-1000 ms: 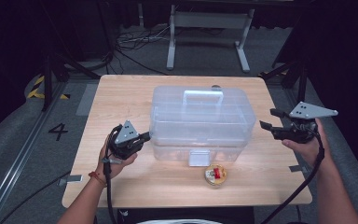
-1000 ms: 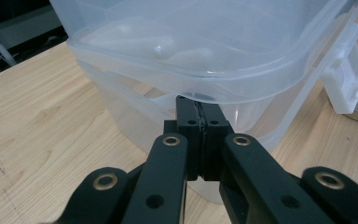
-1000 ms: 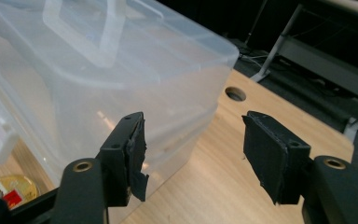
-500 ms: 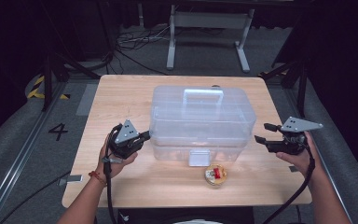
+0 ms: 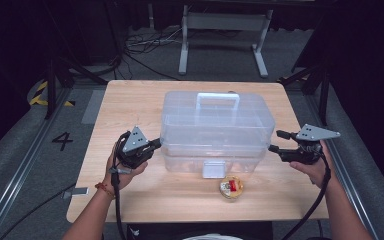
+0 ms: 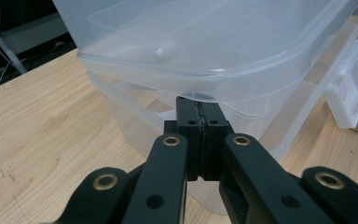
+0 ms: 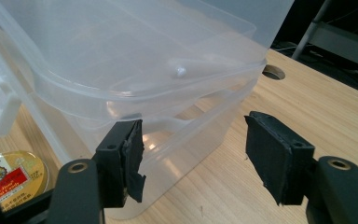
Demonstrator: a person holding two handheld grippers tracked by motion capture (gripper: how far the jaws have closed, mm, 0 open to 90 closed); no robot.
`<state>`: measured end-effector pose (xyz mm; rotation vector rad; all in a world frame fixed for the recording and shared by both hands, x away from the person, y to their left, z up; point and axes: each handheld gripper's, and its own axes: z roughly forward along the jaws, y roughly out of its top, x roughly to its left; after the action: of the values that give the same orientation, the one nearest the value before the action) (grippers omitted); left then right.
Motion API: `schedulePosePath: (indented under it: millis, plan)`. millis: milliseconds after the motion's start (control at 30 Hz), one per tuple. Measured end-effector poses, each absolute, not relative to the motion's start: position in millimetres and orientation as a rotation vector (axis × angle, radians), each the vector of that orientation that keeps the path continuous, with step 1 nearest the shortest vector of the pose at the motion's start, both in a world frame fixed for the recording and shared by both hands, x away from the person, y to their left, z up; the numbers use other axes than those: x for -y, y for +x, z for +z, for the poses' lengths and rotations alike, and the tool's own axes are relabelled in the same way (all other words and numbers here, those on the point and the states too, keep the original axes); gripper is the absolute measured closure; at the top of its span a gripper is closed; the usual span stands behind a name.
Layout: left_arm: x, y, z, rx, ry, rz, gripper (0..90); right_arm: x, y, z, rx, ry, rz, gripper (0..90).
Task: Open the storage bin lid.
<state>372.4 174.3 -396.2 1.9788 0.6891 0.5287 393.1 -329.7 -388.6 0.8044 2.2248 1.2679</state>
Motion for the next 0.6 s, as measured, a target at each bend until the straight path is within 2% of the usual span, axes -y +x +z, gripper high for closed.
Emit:
schedulePosePath:
  millis: [600]
  plan:
    - [-169.1,371.2,-396.3,-0.690,1.990,0.556,87.3,328.8,389.0,-385.6,-2.124,0.755,1.301,45.0]
